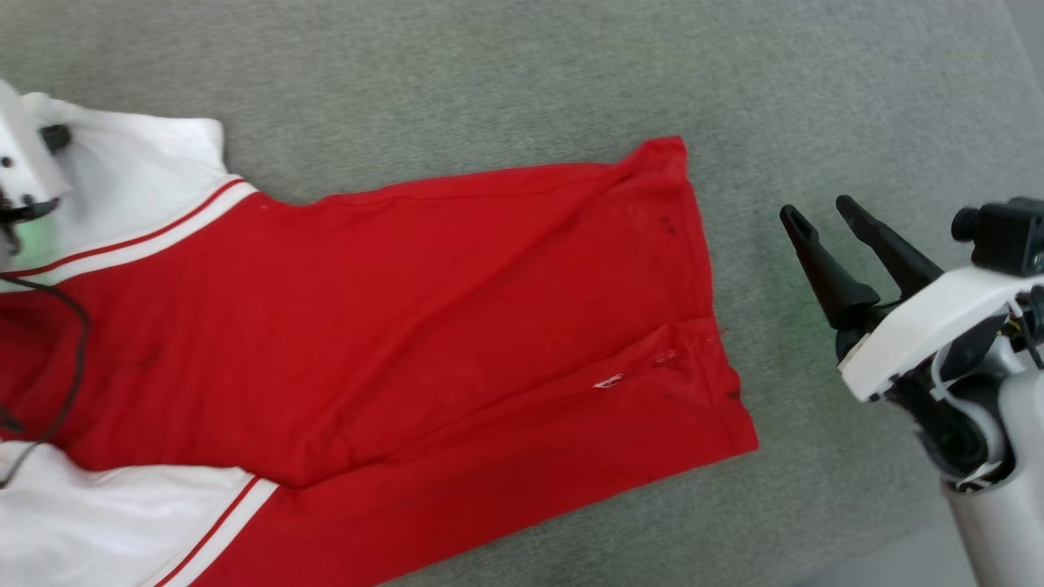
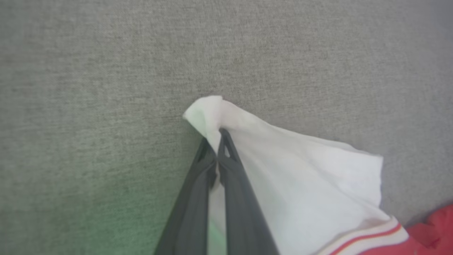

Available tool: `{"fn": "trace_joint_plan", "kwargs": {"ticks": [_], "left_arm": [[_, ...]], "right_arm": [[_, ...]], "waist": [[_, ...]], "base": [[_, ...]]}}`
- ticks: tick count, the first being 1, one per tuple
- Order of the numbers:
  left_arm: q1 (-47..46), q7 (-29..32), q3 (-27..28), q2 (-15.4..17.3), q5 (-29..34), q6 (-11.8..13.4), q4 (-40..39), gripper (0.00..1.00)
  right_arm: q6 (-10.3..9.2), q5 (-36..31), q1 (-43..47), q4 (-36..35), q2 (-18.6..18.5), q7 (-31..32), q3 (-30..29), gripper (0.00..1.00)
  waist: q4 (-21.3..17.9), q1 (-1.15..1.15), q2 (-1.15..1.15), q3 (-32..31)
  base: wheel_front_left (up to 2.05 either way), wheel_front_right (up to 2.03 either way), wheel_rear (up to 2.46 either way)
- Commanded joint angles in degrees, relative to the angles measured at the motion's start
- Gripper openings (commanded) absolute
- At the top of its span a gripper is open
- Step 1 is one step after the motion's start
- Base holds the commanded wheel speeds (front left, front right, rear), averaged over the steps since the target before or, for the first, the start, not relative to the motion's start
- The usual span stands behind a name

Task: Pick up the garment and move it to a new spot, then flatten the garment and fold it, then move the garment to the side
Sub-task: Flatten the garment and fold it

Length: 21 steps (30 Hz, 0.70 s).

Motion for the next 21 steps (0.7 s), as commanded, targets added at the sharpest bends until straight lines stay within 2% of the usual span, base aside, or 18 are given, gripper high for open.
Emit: {"fn": "trace_joint_plan", "kwargs": {"ticks": [1, 6, 12, 21], "left_arm": [[1.64, -0.57, -1.26, -1.82, 0.55, -0.15, 0.78, 0.00], [-2.21, -6.23, -2.04, -4.30, 2.86, -1.26, -0.03, 0.00], [-5.14, -10.72, -4.42, -7.40, 5.52, -3.42, -2.37, 0.00], [-6.19, -13.68, -6.45, -10.17, 6.78, -4.95, -4.70, 0.00]], "right_arm": [[-0.01, 1.64, -1.64, 0.80, -0.88, 2.28, -0.07, 1.00], [-0.01, 6.60, -5.71, 4.25, -4.67, 14.54, 0.47, 1.00], [-0.01, 8.67, -11.58, 7.43, -7.02, 24.53, 0.70, 1.00], [-0.01, 7.81, -17.90, 16.08, -6.46, 31.68, 1.86, 1.00]], "waist": [[1.80, -0.01, 0.00, -1.28], [6.01, -0.01, 0.00, -2.76], [11.26, -0.01, 0.00, -2.35], [15.85, -0.01, 0.00, -0.59]], "base": [[0.00, 0.00, 0.00], [0.00, 0.00, 0.00], [0.00, 0.00, 0.00], [0.00, 0.00, 0.00]]}}
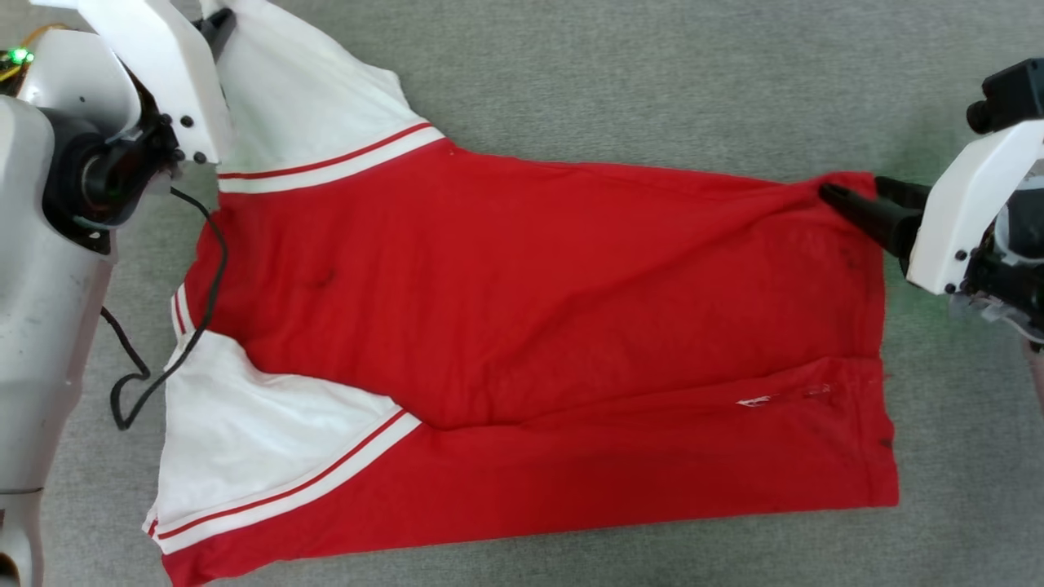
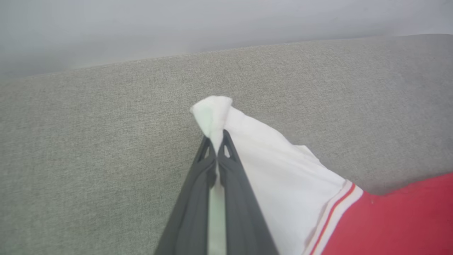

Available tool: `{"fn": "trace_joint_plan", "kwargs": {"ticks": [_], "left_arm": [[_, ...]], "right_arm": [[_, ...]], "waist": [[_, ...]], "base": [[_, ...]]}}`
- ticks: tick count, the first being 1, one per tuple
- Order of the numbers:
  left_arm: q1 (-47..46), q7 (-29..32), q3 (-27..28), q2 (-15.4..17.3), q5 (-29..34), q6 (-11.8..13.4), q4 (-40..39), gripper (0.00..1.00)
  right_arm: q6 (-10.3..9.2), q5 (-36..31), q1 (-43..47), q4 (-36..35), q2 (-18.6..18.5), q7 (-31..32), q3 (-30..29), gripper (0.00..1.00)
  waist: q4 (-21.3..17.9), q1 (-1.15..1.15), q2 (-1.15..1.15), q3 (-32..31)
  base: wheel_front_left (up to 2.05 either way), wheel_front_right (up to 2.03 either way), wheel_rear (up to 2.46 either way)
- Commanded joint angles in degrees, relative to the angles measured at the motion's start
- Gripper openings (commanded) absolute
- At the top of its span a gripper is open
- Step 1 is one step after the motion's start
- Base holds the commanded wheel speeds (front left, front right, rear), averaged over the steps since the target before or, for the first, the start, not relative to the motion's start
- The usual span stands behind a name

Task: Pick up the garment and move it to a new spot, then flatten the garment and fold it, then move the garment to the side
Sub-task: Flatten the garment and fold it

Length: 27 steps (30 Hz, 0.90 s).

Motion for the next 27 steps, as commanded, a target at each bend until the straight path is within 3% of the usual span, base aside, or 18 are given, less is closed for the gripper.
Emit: {"fn": "trace_joint_plan", "kwargs": {"ticks": [1, 3, 4, 6, 10, 15, 21, 27], "left_arm": [[-0.32, -0.56, -0.23, -0.42, 0.22, -0.12, -0.28, 0.00], [-0.03, -1.04, -0.42, -0.62, 0.26, -0.33, -0.46, 0.00], [0.03, -1.17, -0.49, -0.66, 0.33, -0.45, -0.49, 0.00], [0.14, -1.25, -0.63, -0.81, 0.26, -0.56, -0.37, 0.00], [0.52, -1.93, -0.63, -0.65, 0.10, -0.91, 0.15, 0.00], [2.98, -4.74, 0.49, -0.65, -1.14, -1.13, 0.83, 0.00], [10.41, -9.22, 2.44, 1.30, -2.41, -0.77, -1.59, 0.00], [23.42, -14.04, 5.10, 3.32, -4.31, 1.84, -7.76, 0.00]], "right_arm": [[-0.03, -0.15, -0.02, 2.77, 0.76, 1.83, 0.76, 1.00], [-0.06, 0.22, 0.38, 5.59, 1.46, 4.25, 1.66, 1.00], [-0.06, 0.14, 0.54, 6.95, 1.70, 5.74, 2.03, 0.56], [-0.06, 0.14, 0.51, 8.48, 2.26, 7.40, 2.62, 0.00], [-0.02, -0.10, -1.74, 8.26, 2.14, 7.34, 3.20, 0.00], [-0.02, -2.35, -4.17, 5.14, -1.07, 0.78, 2.72, 0.00], [-0.03, -5.17, -0.94, 4.46, -1.47, -3.93, 1.71, 0.00], [-0.04, -5.79, 6.42, 2.26, -1.40, -6.79, -0.05, 0.00]], "waist": [[0.87, 0.00, 0.00, 0.56], [1.24, 0.00, 0.00, 0.58], [1.37, 0.00, 0.00, 0.57], [1.53, 0.00, 0.00, 0.46], [1.49, 0.00, 0.00, -0.07], [1.44, 0.00, 0.00, -3.44], [1.24, 0.00, 0.00, -9.35], [1.87, 0.00, 0.00, -15.12]], "base": [[0.00, 0.00, 0.00], [0.00, 0.00, 0.00], [0.00, 0.00, 0.00], [0.00, 0.00, 0.00], [0.00, 0.00, 0.00], [0.00, 0.00, 0.00], [0.00, 0.00, 0.00], [0.00, 0.00, 0.00]]}}
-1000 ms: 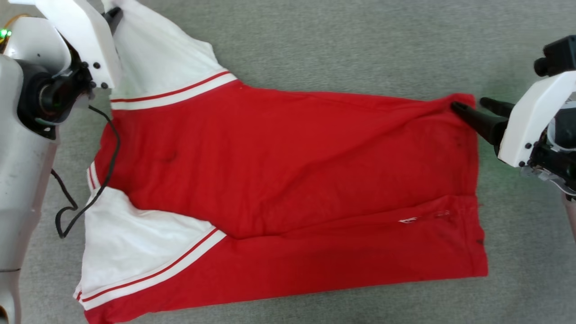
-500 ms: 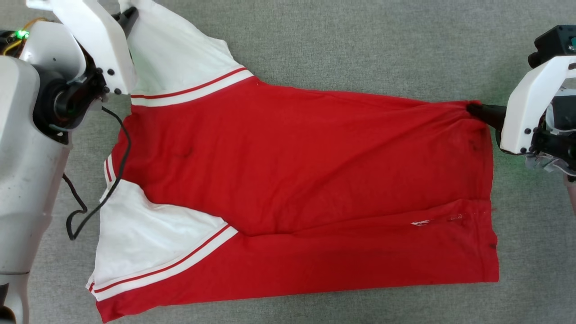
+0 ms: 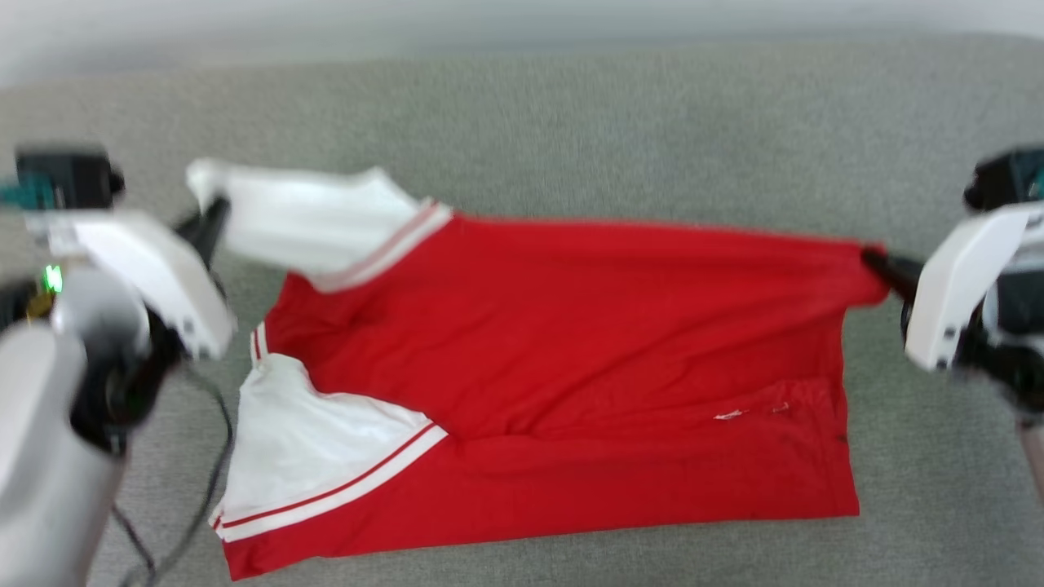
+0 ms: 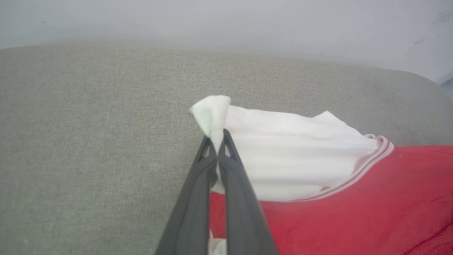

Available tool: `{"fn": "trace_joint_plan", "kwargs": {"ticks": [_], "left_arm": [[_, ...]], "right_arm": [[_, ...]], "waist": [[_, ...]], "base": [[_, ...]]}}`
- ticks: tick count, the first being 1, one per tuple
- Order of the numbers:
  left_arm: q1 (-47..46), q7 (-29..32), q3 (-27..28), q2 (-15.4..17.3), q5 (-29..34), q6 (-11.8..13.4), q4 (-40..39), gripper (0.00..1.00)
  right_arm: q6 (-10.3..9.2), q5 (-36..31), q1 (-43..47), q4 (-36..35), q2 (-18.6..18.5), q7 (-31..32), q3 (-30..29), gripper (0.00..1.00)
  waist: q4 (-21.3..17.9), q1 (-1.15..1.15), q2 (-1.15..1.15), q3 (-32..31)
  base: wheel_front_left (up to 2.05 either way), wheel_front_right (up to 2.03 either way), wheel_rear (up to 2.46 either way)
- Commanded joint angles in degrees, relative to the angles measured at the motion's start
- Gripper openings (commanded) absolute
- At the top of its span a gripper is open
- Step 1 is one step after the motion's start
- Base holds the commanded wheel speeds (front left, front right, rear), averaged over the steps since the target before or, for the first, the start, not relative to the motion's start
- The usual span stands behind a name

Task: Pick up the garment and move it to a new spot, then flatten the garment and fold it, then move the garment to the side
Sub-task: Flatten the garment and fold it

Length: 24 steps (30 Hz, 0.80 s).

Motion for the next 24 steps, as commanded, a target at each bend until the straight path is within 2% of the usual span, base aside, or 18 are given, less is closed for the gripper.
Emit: {"fn": "trace_joint_plan", "kwargs": {"ticks": [1, 5, 9, 13, 14, 15, 16, 17, 18, 20, 24], "left_arm": [[2.40, -0.58, 0.43, 0.40, -0.23, 0.65, -0.65, 0.00], [12.63, -2.49, 1.66, 0.72, -1.98, 3.50, -5.14, 0.00], [22.06, -4.38, 2.70, -0.55, -4.18, 6.28, -7.92, 0.00], [29.25, -4.89, 2.29, -2.60, -6.69, 7.21, -8.41, 0.00], [30.39, -4.91, 1.90, -3.20, -7.07, 7.10, -8.18, 0.00], [31.36, -4.92, 1.58, -3.93, -7.57, 7.00, -7.77, 0.00], [32.11, -5.00, 1.25, -4.76, -8.10, 6.71, -7.28, 0.24], [32.58, -4.89, 0.67, -5.59, -8.44, 6.41, -6.66, 0.67], [32.93, -5.02, 0.26, -6.33, -8.68, 6.19, -5.88, 1.00], [32.83, -7.70, -0.37, -8.10, -7.68, 5.40, -3.36, 1.00], [31.73, -12.81, 0.13, -8.57, -5.33, 4.58, -3.76, 1.00]], "right_arm": [[-0.06, -0.36, 1.73, -0.42, 0.01, -0.37, -0.32, 0.00], [-0.06, -0.57, 8.16, -2.00, 0.61, -0.52, -1.36, 0.00], [-0.06, -0.59, 14.08, -3.67, 1.75, -2.06, -2.59, 0.00], [-0.05, -1.06, 18.95, -4.88, 2.77, -4.09, -3.71, 0.00], [-0.06, -0.92, 20.05, -4.82, 3.19, -4.49, -4.11, 0.10], [-0.05, -0.83, 21.36, -4.54, 3.58, -4.73, -4.25, 0.31], [-0.05, -1.36, 22.21, -4.58, 3.71, -5.53, -4.39, 0.38], [-0.05, -1.16, 22.92, -4.63, 4.17, -6.29, -4.67, 1.00], [-0.05, -1.02, 23.87, -4.47, 4.59, -6.60, -4.59, 1.00], [-0.05, -1.29, 26.66, -5.44, 5.31, -8.97, -4.73, 1.00], [-0.05, -1.24, 28.90, -8.70, 5.10, -10.91, -5.37, 1.00]], "waist": [[0.49, 0.00, 0.00, -2.65], [0.88, 0.00, 0.00, -4.74], [1.15, 0.00, 0.00, -5.81], [1.10, 0.00, 0.00, -6.39], [1.08, 0.00, 0.00, -6.44], [1.04, 0.00, 0.00, -6.50], [0.99, 0.00, 0.00, -6.57], [0.92, 0.00, 0.00, -6.70], [0.80, 0.00, 0.00, -6.93], [0.25, 0.00, 0.00, -8.04], [-0.42, 0.00, 0.00, -9.68]], "base": [[0.00, 0.00, 0.00], [0.00, 0.00, 0.00], [0.00, 0.00, 0.00], [0.00, 0.00, 0.00], [0.00, 0.00, 0.00], [0.00, 0.00, 0.00], [0.00, 0.00, 0.00], [0.00, 0.00, 0.00], [0.00, 0.00, 0.00], [0.00, 0.00, 0.00], [0.00, 0.00, 0.00]]}}
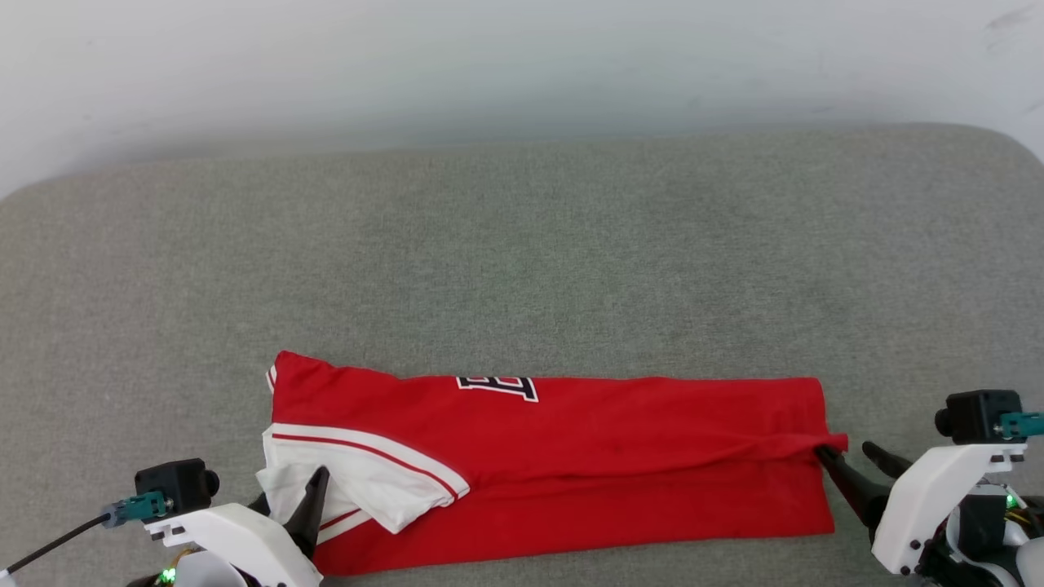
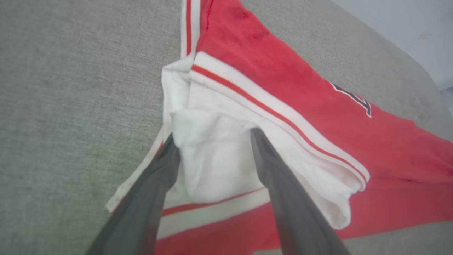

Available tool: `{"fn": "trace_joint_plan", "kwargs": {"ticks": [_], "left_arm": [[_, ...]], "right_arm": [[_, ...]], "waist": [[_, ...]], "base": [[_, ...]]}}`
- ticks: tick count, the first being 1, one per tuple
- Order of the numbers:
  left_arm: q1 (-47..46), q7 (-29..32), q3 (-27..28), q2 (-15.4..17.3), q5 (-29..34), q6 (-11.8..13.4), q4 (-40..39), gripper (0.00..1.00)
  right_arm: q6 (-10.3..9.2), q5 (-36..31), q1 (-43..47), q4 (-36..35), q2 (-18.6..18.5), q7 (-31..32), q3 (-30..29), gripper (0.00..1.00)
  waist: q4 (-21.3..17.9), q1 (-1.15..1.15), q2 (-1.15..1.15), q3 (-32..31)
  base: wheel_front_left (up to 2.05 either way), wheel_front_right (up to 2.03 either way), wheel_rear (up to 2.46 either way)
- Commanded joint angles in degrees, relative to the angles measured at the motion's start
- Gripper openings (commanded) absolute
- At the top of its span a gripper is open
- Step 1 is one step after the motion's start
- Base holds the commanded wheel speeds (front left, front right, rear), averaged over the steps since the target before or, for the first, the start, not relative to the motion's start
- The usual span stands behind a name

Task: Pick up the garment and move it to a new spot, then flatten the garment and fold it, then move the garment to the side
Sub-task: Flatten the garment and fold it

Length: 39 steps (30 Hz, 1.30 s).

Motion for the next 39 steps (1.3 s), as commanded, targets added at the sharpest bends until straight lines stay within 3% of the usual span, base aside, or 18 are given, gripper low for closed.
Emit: {"fn": "trace_joint_plan", "kwargs": {"ticks": [1, 8, 17, 29, 37, 38, 39], "left_arm": [[-0.75, -1.33, 0.14, 0.09, 0.97, -0.45, -0.41, 1.00], [-2.21, -9.83, 0.96, -0.55, 6.72, 2.47, -4.66, 1.00], [-4.32, -19.60, 1.37, -2.11, 14.06, 3.52, -9.85, 1.00], [-7.16, -21.29, 0.85, -4.63, 22.91, 3.73, -13.28, 1.00], [-6.98, -21.37, 0.64, -5.67, 24.84, 3.13, -13.55, 1.00], [-6.97, -21.38, 0.54, -5.61, 25.14, 3.10, -13.53, 1.00], [-6.84, -21.38, 0.48, -5.60, 25.08, 2.99, -13.39, 1.00]], "right_arm": [[-0.02, -0.12, 0.83, -1.35, -0.18, -0.62, -0.48, 1.00], [-0.02, -0.69, 1.79, -6.36, -1.38, 2.10, -5.53, 1.00], [-0.02, -1.16, 0.49, -5.95, -1.75, 12.90, -12.40, 1.00], [-0.02, -1.85, -0.70, -2.68, 3.08, 20.59, -14.66, 1.00], [-0.03, -0.85, 0.17, 4.56, 6.47, 24.55, -12.91, 1.00], [-0.02, -0.66, 0.06, 5.05, 6.76, 24.58, -12.60, 0.46], [-0.02, -0.23, -0.15, 5.46, 6.98, 24.77, -12.16, 0.12]], "waist": [[-0.50, 0.01, 0.00, -1.04], [-1.16, 0.01, 0.00, -4.39], [2.01, 0.01, 0.00, -4.72], [8.84, 0.01, 0.00, 1.25], [10.14, 0.01, 0.00, 2.13], [10.09, 0.01, 0.00, 2.07], [9.94, 0.01, 0.00, 1.88]], "base": [[0.00, 0.00, 0.00], [0.00, 0.00, 0.00], [0.00, 0.00, 0.00], [0.00, 0.00, 0.00], [0.00, 0.00, 0.00], [0.00, 0.00, 0.00], [0.00, 0.00, 0.00]]}}
